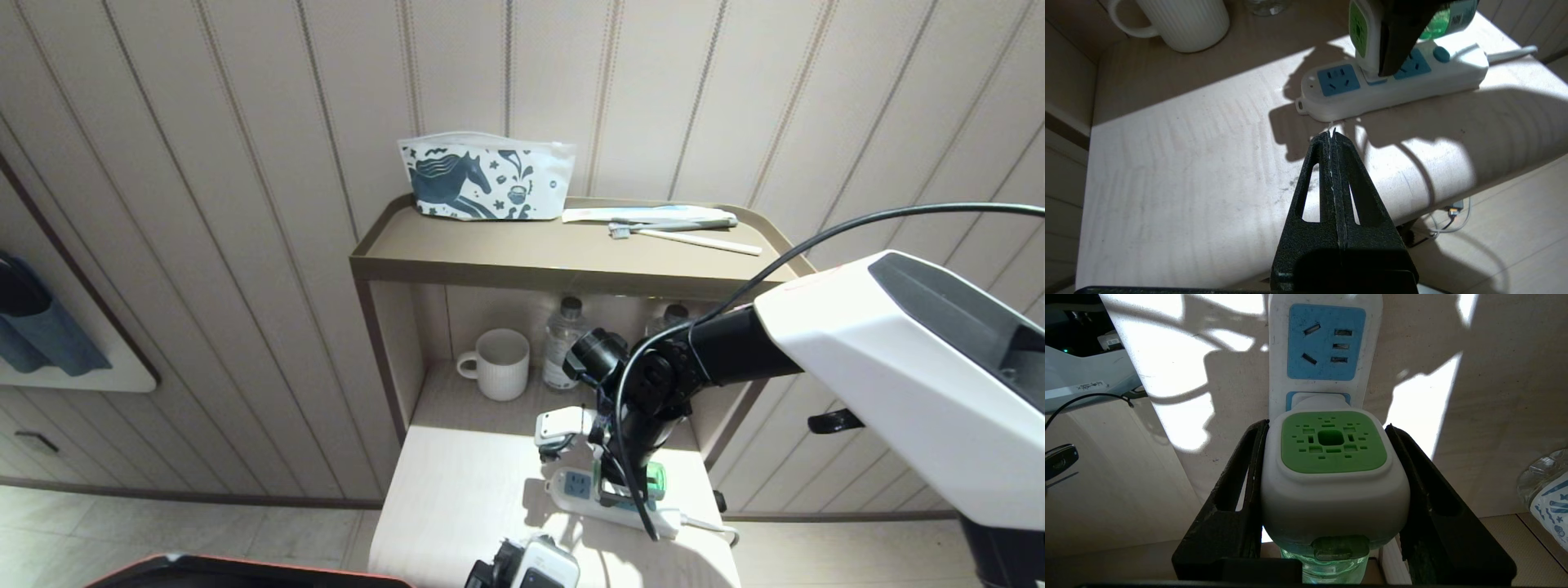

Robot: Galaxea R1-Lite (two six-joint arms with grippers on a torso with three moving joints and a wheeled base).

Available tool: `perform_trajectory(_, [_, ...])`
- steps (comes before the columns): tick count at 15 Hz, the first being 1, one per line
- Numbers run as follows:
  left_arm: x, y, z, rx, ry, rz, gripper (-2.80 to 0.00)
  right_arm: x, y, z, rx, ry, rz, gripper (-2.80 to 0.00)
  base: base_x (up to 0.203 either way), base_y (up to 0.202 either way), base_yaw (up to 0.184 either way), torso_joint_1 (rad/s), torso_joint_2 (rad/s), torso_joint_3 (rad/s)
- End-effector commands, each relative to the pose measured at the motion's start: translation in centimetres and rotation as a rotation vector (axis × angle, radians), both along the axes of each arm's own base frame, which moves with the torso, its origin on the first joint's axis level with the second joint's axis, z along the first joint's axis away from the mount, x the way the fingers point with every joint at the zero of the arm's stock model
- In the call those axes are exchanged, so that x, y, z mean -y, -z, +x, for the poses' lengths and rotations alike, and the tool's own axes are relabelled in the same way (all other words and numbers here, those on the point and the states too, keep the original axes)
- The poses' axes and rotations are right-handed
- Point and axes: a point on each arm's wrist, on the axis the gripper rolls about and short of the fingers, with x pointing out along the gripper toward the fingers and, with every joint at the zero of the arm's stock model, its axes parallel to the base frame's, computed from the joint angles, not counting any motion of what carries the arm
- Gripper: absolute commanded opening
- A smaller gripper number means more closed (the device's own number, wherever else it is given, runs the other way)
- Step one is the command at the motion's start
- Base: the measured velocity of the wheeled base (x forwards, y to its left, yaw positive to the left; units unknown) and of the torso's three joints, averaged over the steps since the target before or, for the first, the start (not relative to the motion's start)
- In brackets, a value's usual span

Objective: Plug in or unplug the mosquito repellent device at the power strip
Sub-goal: Hold the socket with your left hand and unplug it with your right hand

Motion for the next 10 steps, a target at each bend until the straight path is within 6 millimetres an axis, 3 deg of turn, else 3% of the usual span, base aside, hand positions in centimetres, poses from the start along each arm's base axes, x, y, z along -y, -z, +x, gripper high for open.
perform_trajectory(1, [0.7, 2.1, -0.5, -0.004, 0.029, 0.024, -2.8, 0.0, 0.3, 0.0, -0.006, -0.003, -0.005, -2.8, 0.0, 0.0, 0.0, 0.0, 0.0, 0.0])
perform_trajectory(6, [4.5, 2.9, 0.3, 0.033, 0.038, -0.038, -2.8, 0.1, 0.3, -0.1, -0.008, 0.003, -0.005, -2.8, 0.0, 0.0, 0.0, 0.0, 0.0, 0.0])
perform_trajectory(10, [6.1, 4.0, 1.0, 0.037, 0.024, -0.045, -2.8, 0.0, 0.2, 0.0, 0.004, 0.005, 0.003, -2.8, 0.0, 0.0, 0.0, 0.0, 0.0, 0.0])
